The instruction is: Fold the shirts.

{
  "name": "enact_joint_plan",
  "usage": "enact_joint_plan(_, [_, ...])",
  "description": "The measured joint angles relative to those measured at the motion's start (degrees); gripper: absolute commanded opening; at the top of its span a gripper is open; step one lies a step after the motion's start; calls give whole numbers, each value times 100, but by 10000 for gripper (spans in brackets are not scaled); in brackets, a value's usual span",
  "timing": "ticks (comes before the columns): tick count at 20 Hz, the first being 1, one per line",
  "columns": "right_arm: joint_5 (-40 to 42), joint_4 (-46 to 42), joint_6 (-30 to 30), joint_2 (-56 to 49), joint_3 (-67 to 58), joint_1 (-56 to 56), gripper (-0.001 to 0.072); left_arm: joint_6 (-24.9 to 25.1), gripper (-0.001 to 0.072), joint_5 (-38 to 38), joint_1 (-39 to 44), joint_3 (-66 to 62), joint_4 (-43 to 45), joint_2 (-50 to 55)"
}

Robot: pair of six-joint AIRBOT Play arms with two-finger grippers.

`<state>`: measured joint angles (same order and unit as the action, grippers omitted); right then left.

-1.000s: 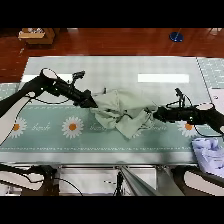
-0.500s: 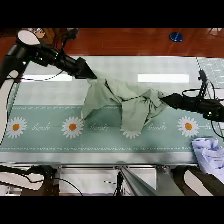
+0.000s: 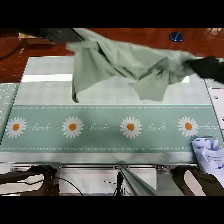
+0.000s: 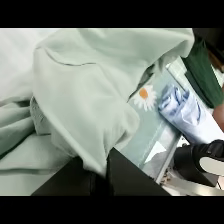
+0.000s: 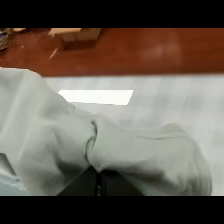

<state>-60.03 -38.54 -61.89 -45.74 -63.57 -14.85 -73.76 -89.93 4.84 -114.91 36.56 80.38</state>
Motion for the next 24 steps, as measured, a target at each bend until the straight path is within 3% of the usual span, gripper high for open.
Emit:
enact_joint_plan(3, [-601, -855, -533, 61, -1115, 0, 16, -229, 35, -256, -146, -186, 367, -673])
enact_joint_plan(7, [-1993, -1488, -1132, 90, -2221, 0, 16, -715, 35, -988, -201, -249, 844, -1414])
enact_joint_plan(11, [-3536, -1716, -1635, 107, -2688, 2, 16, -1193, 35, -1381, -87, 52, 1016, -2022])
enact_joint_plan(15, [-4251, -1978, -1967, -72, -2809, 273, 16, -1537, 36, -1491, 496, 1016, 1241, -2328])
enact_joint_plan(20, [-4452, -2894, -2039, -1110, -2739, 1456, 17, -1384, 36, -734, 1270, 2767, 2098, -2396])
enact_joint_plan(24, [-3923, -4002, -1711, -2524, -2485, 2151, 16, -1008, 36, 424, 1314, 4157, 2959, -2304])
